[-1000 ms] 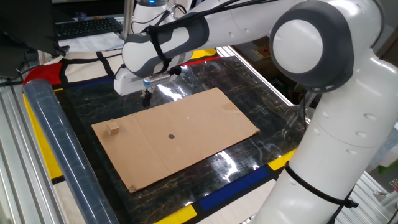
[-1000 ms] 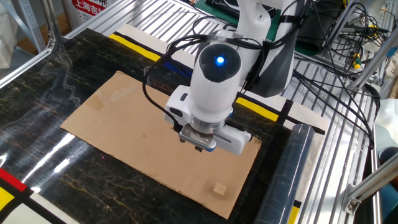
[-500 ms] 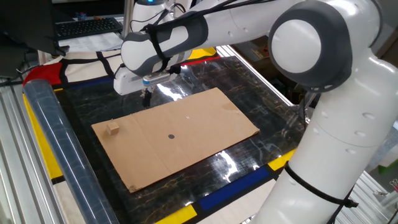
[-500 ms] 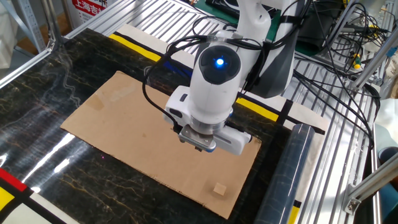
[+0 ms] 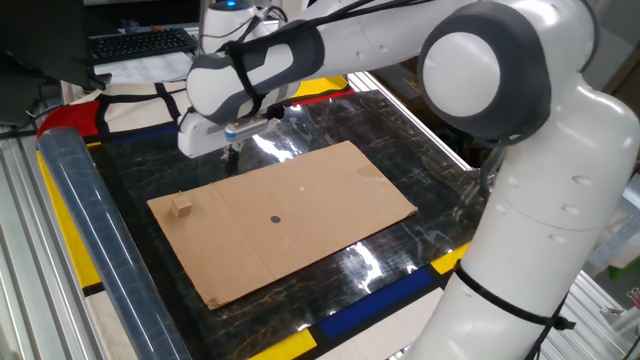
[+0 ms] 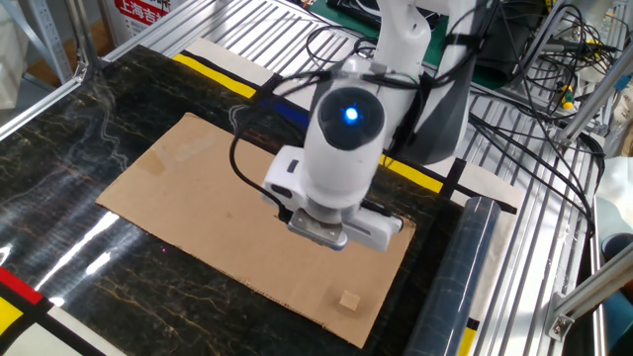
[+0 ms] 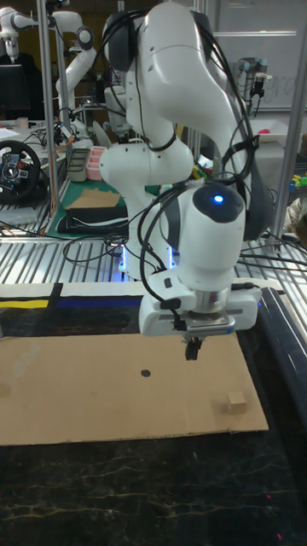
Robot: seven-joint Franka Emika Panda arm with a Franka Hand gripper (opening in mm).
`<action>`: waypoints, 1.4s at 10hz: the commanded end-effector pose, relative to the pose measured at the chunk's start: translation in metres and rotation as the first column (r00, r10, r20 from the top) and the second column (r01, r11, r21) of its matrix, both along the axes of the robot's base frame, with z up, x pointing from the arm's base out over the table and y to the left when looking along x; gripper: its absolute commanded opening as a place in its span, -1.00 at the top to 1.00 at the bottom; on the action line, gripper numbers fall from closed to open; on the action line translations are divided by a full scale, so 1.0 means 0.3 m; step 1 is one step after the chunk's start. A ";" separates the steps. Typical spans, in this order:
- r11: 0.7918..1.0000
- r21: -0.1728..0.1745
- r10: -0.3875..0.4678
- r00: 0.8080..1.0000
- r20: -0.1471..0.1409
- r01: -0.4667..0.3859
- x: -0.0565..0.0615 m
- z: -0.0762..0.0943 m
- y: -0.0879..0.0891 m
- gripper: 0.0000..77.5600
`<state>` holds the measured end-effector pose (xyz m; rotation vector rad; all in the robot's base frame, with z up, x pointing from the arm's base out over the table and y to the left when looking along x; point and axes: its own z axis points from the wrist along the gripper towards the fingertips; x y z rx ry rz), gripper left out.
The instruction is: Grab the block and place it at the designated location
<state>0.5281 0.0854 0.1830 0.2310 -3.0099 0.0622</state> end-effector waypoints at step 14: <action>0.998 0.030 -0.057 0.994 0.095 0.054 0.142 -0.174 0.354 1.00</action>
